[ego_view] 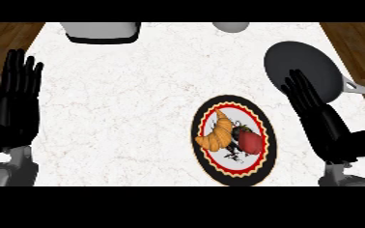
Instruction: Pick the bell pepper from the plate and place it in the pan
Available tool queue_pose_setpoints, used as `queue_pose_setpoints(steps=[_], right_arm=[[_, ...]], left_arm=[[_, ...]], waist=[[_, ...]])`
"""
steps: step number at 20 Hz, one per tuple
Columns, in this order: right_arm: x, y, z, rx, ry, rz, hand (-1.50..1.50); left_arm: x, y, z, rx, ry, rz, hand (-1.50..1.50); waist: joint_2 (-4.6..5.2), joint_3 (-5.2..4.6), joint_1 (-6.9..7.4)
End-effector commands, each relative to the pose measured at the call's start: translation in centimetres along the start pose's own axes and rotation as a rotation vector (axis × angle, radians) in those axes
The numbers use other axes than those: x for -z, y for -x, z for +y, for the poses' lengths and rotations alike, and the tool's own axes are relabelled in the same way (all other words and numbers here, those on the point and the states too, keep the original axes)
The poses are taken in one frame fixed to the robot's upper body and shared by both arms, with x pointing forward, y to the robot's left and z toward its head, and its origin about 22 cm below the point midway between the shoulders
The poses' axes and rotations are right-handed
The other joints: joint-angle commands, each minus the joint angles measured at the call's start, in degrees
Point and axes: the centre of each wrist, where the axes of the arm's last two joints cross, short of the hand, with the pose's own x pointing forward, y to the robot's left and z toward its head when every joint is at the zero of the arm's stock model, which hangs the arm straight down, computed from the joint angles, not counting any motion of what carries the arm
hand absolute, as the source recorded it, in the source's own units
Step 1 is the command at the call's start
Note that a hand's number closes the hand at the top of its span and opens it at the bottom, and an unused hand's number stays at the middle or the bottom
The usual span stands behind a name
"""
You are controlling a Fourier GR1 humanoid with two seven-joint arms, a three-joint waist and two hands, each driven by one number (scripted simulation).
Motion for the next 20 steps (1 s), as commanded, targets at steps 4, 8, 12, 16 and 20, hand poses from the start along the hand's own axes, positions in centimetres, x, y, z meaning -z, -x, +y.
queue_pose_setpoints(steps=[4,8,12,16,20], right_arm=[[2.2,-0.2,-0.5,-0.220,-0.354,0.017,1.50],[1.4,-0.5,-2.4,-0.600,-0.324,-0.072,1.50],[-1.5,-1.0,-4.9,-0.755,-0.177,-0.314,-1.50],[-4.7,-4.0,-7.5,-0.891,-0.163,-0.362,-1.50],[-4.7,-9.7,-5.6,-1.038,-0.245,-0.262,-1.50]], left_arm=[[0.6,2.0,-1.6,0.088,0.097,0.060,0.00],[0.2,3.1,-1.8,0.132,0.144,0.168,0.00],[0.3,3.5,-1.8,0.136,0.130,0.198,0.00],[-0.7,4.2,-1.8,0.131,0.158,0.211,0.00],[1.1,3.2,-3.5,0.139,0.169,0.190,0.00]], waist=[[3.14,1.11,0.48],[2.74,1.13,-1.11],[2.16,1.17,-3.11],[1.96,1.02,-2.07],[2.13,0.92,-1.36]])
